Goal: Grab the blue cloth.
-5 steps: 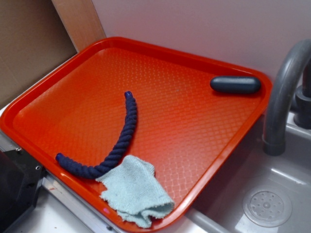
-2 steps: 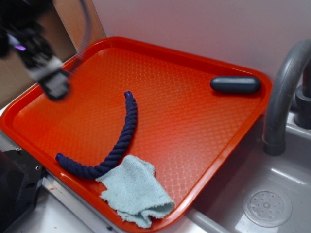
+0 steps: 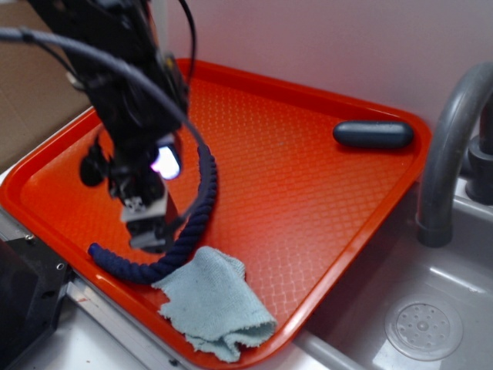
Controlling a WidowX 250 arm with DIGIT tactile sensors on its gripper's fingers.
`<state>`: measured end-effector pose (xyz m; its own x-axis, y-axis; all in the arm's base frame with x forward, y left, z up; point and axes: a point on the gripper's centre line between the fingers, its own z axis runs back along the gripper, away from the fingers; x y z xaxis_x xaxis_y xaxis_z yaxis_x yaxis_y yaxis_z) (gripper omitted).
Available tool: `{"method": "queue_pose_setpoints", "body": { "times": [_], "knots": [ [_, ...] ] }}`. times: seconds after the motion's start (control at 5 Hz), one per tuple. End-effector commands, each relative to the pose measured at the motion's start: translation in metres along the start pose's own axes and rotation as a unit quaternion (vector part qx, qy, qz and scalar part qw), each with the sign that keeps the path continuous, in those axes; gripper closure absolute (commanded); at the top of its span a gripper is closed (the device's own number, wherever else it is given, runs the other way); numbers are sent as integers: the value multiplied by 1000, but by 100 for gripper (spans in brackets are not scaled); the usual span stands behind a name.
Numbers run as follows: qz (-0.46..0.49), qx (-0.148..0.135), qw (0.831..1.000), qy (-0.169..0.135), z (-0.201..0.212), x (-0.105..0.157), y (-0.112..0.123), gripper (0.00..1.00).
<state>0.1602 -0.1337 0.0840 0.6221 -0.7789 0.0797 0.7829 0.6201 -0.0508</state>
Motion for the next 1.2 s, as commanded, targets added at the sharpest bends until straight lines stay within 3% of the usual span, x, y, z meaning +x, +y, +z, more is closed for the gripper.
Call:
{"method": "queue_pose_setpoints", "body": {
  "times": [0.0,0.2,0.6,0.8,1.0],
  "knots": [
    [-239,-35,970,-32,-30,-6,-23,0],
    [-327,-26,944,-39,-40,-1,-24,0],
    [-377,-16,926,-20,-72,9,-29,0],
    [-384,-26,923,11,-74,1,-44,26],
    [-381,-24,924,17,-67,-6,-49,100]
  ]
}}
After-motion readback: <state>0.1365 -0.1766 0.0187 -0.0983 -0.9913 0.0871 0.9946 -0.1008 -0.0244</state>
